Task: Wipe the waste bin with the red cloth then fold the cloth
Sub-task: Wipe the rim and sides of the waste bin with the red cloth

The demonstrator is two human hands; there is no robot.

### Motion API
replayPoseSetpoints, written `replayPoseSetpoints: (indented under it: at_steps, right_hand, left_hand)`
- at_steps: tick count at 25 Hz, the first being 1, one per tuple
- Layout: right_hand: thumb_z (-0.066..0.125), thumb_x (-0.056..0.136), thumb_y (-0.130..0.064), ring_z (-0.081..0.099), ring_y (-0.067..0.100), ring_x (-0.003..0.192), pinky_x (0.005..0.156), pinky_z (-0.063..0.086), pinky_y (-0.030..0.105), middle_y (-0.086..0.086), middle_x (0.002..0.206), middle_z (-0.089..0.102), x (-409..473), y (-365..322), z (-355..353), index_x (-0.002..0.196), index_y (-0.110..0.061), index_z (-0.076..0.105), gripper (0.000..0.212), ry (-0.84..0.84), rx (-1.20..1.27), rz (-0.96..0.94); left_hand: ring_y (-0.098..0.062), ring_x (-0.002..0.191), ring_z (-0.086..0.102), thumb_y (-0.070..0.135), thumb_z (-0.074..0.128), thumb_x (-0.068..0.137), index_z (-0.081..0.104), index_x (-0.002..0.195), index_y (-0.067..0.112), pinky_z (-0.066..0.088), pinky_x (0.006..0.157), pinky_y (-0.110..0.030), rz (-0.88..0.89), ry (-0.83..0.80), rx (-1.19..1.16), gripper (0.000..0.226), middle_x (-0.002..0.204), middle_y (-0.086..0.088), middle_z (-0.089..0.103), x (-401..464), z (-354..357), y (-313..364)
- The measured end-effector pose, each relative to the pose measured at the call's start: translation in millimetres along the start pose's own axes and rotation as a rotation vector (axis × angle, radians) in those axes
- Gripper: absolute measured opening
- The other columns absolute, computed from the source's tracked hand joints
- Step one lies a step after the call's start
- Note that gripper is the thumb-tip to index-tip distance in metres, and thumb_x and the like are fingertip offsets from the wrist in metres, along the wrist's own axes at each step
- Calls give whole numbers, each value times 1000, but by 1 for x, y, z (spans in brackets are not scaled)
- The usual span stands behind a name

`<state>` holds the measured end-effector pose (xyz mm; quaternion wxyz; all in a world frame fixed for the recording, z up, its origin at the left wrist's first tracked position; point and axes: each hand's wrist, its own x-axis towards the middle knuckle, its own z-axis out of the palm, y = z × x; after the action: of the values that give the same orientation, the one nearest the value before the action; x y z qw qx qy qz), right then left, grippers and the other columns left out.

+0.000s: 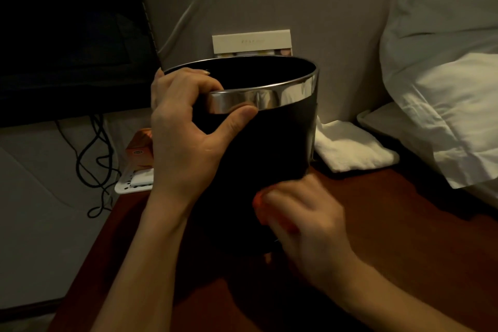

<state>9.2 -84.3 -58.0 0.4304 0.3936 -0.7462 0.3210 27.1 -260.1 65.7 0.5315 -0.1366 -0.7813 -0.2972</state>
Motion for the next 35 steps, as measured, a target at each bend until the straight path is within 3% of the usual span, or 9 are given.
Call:
replayPoseSetpoints:
  at_steps: [3, 9, 11, 14, 20, 26, 30, 33, 35]
  right_hand:
    - [69, 97, -26, 53, 19, 79, 61, 44, 36, -5, 93, 68, -25, 1, 12, 92, -20, 73, 9, -193, -106, -162]
    - [65, 94, -26, 56, 13, 92, 81, 48, 23, -7, 107, 64, -3, 25, -18, 103, -9, 73, 21, 92, 42, 131]
    - [65, 95, -28, 57, 16, 85, 74, 49, 28, -6, 103, 66, -23, 29, -12, 100, -14, 72, 16, -61, 44, 113]
    - [65, 94, -37, 54, 14, 75, 62, 49, 34, -11, 93, 67, -45, 38, -4, 93, -24, 74, 16, -234, -4, 71]
    - [70, 92, -36, 53, 5, 83, 69, 46, 21, -10, 98, 68, -44, 24, -7, 99, -21, 72, 17, -151, 72, 248]
    - [69, 91, -26, 58, 15, 84, 76, 47, 22, 1, 99, 72, -15, 35, -15, 96, -8, 74, 20, 101, 59, 169]
    - [73, 92, -27, 53, 16, 79, 62, 47, 34, -1, 99, 73, -32, 31, -4, 96, -13, 77, 15, -117, -16, -21]
    - [66, 95, -27, 52, 13, 84, 74, 47, 25, 0, 101, 72, -13, 38, -25, 97, -9, 76, 21, 19, -31, 56]
    - [66, 93, -25, 52, 10, 89, 82, 43, 17, -3, 103, 68, 1, 38, -33, 99, -6, 75, 22, 139, -45, 116]
  left_hand:
    - [-12, 104, 48, 43, 70, 80, 53, 93, 21, 25, 112, -34, 16, 2, -9, 31, 96, 9, 53, -1, -1, -1]
    - [-14, 107, 49, 41, 71, 80, 53, 93, 21, 18, 111, -20, -4, -12, -11, 30, 98, 10, 53, 0, -2, -1]
    - [-16, 109, 50, 40, 69, 81, 54, 95, 21, 19, 113, -26, 9, -16, -4, 28, 99, 10, 53, -1, -3, 2]
    - [-17, 116, 47, 36, 64, 85, 59, 101, 21, 17, 114, -50, 51, -45, 116, 23, 105, 8, 57, -4, 4, 17]
    - [-15, 127, 38, 42, 62, 85, 56, 122, 24, 2, 117, -46, 81, -133, 255, 42, 119, 7, 55, -10, 16, 38]
    - [-12, 120, 39, 44, 63, 82, 56, 108, 23, 1, 116, -39, 40, -89, 176, 34, 106, 15, 48, -7, 18, 38]
    - [-5, 110, 45, 49, 61, 83, 52, 92, 33, 14, 117, -45, -48, -76, -13, 20, 96, 25, 48, 0, 0, 13]
    - [2, 102, 48, 47, 56, 88, 56, 89, 29, 27, 109, -55, -85, -41, -86, 17, 91, 23, 52, 2, -11, 5]
    - [-4, 103, 48, 45, 56, 89, 58, 93, 25, 21, 112, -52, -30, -42, 71, 21, 93, 17, 52, 0, -2, 19]
